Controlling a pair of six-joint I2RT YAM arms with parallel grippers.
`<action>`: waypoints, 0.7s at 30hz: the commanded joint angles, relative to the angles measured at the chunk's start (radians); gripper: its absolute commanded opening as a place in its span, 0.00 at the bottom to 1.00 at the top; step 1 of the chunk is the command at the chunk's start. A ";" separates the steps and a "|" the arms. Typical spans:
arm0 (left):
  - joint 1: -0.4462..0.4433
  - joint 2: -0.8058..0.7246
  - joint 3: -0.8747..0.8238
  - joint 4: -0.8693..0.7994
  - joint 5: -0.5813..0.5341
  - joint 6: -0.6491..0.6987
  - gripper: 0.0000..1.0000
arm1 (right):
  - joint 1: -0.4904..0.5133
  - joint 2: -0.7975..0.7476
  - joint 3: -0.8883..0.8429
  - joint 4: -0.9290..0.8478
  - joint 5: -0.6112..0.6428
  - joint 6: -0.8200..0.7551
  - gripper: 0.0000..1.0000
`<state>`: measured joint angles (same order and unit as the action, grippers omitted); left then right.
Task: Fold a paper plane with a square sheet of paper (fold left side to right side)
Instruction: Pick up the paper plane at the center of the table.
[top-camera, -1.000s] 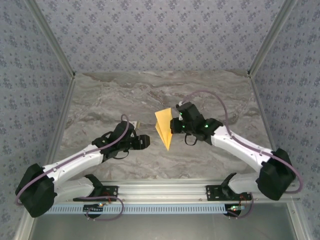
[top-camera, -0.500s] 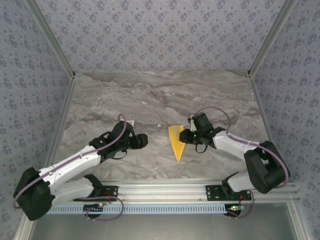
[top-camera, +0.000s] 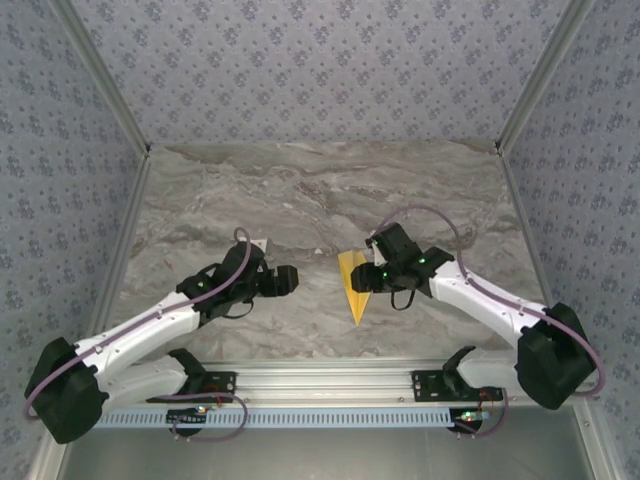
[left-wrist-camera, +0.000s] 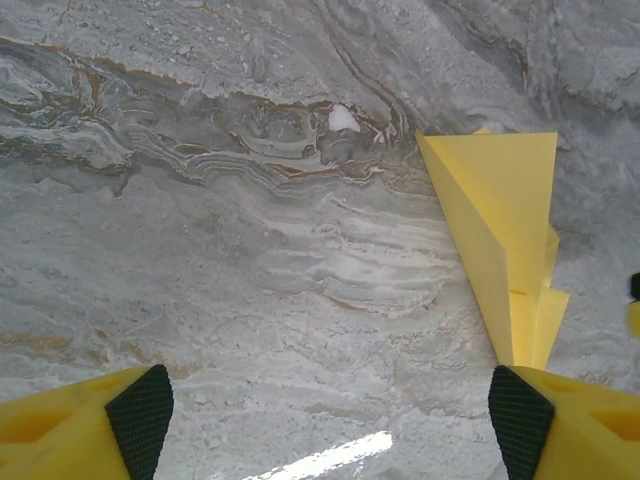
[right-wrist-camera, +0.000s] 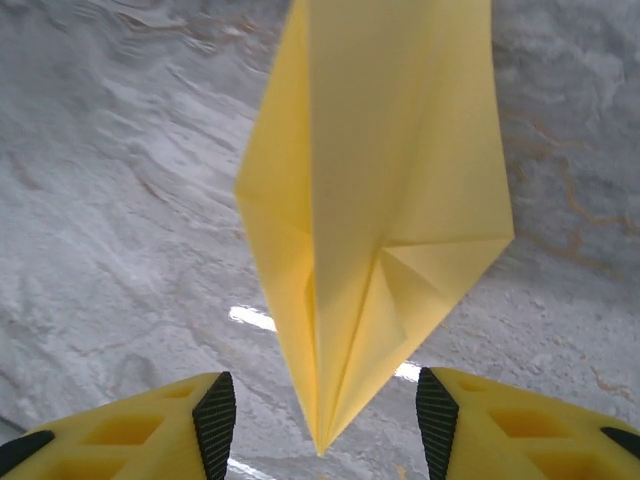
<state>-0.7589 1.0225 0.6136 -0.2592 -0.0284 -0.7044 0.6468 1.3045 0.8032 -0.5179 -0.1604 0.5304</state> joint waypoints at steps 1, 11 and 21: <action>0.002 -0.025 0.014 0.012 -0.010 0.002 0.87 | 0.007 0.047 0.018 -0.044 0.026 0.046 0.54; 0.002 -0.041 0.001 0.005 -0.010 0.005 0.88 | 0.025 0.143 0.027 0.023 -0.004 0.063 0.52; 0.002 -0.042 0.003 0.000 -0.022 0.006 0.88 | 0.053 0.227 0.085 0.031 -0.003 0.051 0.48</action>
<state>-0.7589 0.9993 0.6136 -0.2592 -0.0353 -0.7036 0.6880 1.5085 0.8429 -0.4828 -0.1612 0.5793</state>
